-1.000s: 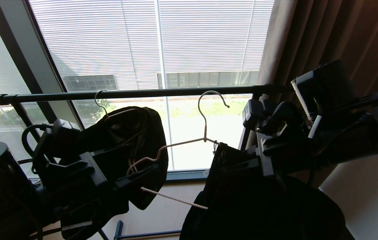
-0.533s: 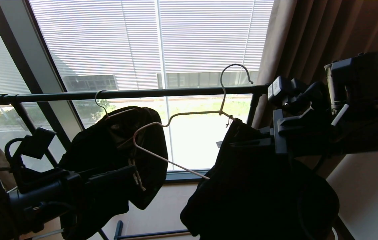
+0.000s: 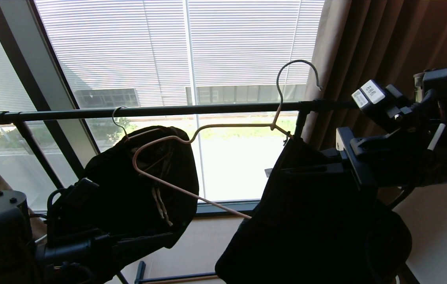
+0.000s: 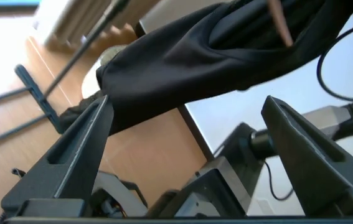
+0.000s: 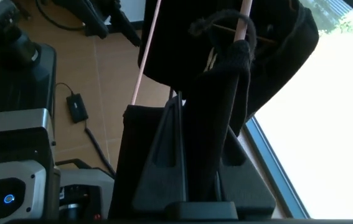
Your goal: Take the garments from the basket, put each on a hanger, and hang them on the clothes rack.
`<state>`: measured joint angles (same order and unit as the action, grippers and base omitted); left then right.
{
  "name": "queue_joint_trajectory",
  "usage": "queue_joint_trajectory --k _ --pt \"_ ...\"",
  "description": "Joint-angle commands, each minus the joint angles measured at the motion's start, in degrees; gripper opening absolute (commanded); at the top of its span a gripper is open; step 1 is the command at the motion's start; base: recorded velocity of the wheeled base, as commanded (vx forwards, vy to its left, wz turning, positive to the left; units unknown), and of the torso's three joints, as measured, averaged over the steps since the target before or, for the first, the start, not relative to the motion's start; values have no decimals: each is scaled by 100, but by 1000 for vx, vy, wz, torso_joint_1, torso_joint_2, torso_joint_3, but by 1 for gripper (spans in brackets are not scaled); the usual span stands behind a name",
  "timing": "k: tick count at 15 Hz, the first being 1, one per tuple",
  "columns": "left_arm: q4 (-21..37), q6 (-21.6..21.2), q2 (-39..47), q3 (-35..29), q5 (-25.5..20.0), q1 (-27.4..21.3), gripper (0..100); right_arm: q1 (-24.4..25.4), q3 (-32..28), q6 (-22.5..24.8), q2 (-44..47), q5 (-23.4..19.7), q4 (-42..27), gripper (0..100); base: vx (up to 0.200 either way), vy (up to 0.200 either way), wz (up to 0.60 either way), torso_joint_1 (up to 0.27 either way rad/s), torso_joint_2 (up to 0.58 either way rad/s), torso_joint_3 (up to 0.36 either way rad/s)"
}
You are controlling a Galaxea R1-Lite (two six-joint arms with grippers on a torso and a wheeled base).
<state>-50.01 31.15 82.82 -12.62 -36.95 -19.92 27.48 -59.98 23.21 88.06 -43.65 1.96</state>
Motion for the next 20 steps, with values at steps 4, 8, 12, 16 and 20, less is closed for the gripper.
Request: queue_joint_trajectory --k 4,8,12,16,20 --pt "-53 49 393 -136 -146 -337 100 3 56 8 -184 -354 -3 0 0 0 0 0 0 0" --pt "-176 480 542 -355 -453 -451 100 12 162 8 -193 -539 155 0 0 0 0 0 0 0" --pt "-167 647 999 -769 -445 -618 100 12 338 -1 -167 -688 551 0 0 0 0 0 0 0" --pt "-167 823 1518 -1182 -445 -917 100 21 487 -1 -202 -926 788 0 0 0 0 0 0 0" --pt "-167 849 1702 -1375 -436 -1225 100 214 505 -1 -158 -934 797 0 0 0 0 0 0 0"
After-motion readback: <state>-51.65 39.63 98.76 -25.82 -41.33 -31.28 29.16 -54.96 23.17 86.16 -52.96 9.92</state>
